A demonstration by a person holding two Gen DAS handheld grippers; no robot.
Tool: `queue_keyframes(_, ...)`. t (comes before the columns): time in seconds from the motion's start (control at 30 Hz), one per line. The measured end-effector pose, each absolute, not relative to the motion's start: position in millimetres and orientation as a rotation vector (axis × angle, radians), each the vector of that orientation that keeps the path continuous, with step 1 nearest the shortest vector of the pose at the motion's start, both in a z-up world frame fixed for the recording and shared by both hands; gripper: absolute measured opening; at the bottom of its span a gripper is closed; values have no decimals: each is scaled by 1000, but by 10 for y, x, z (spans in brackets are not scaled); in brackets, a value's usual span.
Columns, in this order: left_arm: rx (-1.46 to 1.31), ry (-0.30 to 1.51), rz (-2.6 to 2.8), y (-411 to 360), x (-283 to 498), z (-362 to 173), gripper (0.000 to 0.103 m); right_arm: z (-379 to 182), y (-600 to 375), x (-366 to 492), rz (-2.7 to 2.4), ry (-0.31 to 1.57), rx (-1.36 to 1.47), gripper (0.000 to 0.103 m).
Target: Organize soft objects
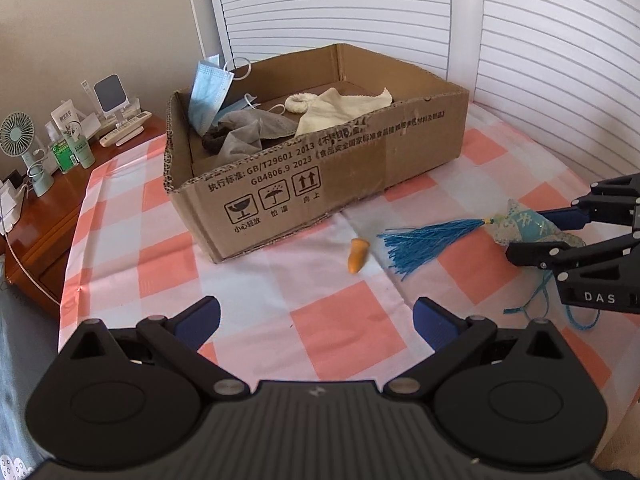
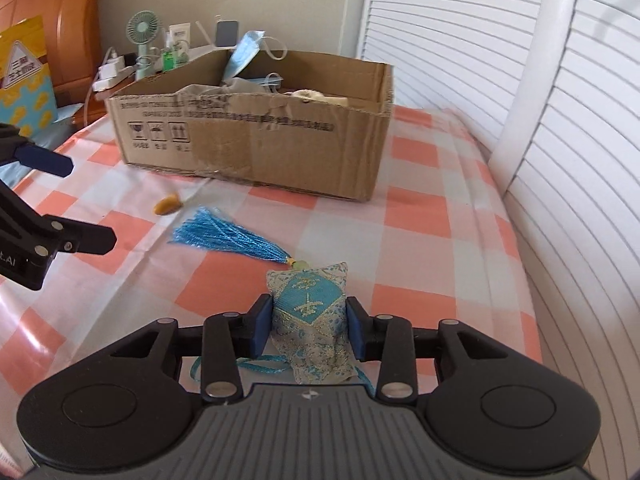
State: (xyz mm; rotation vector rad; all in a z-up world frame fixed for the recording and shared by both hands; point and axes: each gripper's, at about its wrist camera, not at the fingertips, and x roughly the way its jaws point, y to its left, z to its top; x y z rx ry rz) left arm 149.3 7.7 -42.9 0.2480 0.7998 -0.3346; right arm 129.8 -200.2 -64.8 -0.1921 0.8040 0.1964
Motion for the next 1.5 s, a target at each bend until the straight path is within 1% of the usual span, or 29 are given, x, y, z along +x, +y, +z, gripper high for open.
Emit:
queue_keyframes(0.03, 246, 809, -332, 60, 1527, -450, 102, -649, -2018, 1308, 185, 801, -186, 51)
queue_keyframes(0.1, 246, 822, -333, 28, 1595, -503, 102, -660, -2053, 1323, 177, 802, -170, 67)
queue_keyframes(0.13, 248, 826, -330, 10, 1625, -527, 99, -665, -2066, 1325, 182, 806, -160, 72)
queue_keyframes(0.17, 254, 830, -325, -13, 1659, -559, 98, -674, -2069, 1319, 190, 811, -151, 82)
queue_keyframes(0.2, 259, 830, -319, -31, 1687, -584, 95, -686, -2057, 1305, 201, 810, -150, 89)
queue_keyframes(0.27, 256, 838, -313, -60, 1745, -627, 88, -709, -2007, 1272, 217, 800, -168, 92)
queue_keyframes(0.43, 192, 833, -325, -44, 1837, -648, 58, -731, -1927, 1261, 253, 792, -168, 97)
queue_keyframes(0.5, 172, 828, -310, -26, 1859, -650, 53, -732, -1914, 1262, 267, 790, -168, 99)
queue_keyframes(0.9, 127, 829, -305, 36, 1919, -658, 53, -749, -1911, 1254, 285, 784, -171, 102)
queue_keyframes(1.2, 179, 801, -316, 37, 2047, -566, 54, -752, -1893, 1257, 291, 784, -171, 103)
queue_keyframes(1.3, 180, 819, -371, 22, 2086, -597, 57, -751, -1891, 1251, 292, 784, -172, 103)
queue_keyframes(1.5, 195, 868, -436, 53, 1985, -622, 57, -749, -1891, 1242, 295, 785, -174, 103)
